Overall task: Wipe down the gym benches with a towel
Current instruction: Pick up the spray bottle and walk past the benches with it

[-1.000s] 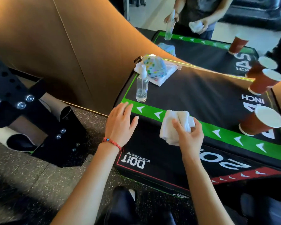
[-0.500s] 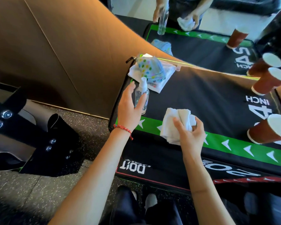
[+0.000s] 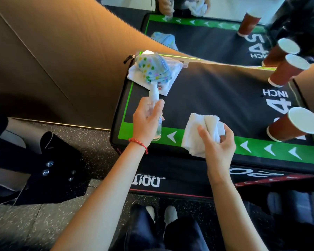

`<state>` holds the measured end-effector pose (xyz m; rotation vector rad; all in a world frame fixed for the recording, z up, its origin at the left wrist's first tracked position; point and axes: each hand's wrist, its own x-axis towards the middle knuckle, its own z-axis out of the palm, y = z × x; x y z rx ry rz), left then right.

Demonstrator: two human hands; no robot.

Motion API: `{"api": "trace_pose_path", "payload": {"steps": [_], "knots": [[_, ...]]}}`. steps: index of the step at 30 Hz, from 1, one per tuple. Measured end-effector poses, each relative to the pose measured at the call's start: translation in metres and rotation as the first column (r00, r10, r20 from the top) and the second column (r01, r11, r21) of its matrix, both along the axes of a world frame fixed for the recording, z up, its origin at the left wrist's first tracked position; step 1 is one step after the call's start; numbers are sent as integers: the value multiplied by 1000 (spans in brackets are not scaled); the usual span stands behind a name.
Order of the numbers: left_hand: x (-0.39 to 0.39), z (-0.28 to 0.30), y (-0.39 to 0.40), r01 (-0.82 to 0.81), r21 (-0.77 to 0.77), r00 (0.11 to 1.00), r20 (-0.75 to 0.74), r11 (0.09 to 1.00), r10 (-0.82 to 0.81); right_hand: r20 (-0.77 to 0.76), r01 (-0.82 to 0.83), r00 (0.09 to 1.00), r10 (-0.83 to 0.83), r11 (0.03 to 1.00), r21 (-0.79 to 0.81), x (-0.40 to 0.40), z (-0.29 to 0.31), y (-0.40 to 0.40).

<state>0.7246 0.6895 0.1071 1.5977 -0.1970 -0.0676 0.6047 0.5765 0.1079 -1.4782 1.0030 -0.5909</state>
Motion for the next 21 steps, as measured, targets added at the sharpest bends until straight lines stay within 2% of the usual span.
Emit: {"api": "trace_pose_path", "payload": {"steps": [4, 10, 16, 21], "knots": [[-22, 4, -16, 91, -101, 989, -108, 991, -102, 20, 118, 993, -118, 993, 10, -23, 1, -3], [-70, 6, -43, 359, -123, 921, -116, 925, -372, 34, 306, 951, -306, 952, 8, -78, -4, -6], [-133, 3, -66, 601, -88, 781, -147, 794, -607, 17, 492, 870, -492, 870, 3, -158, -9, -12], [-203, -4, -80, 760, -139, 604, -210, 635, -769, 18, 645, 764, -644, 764, -2, -239, -16, -5]]}}
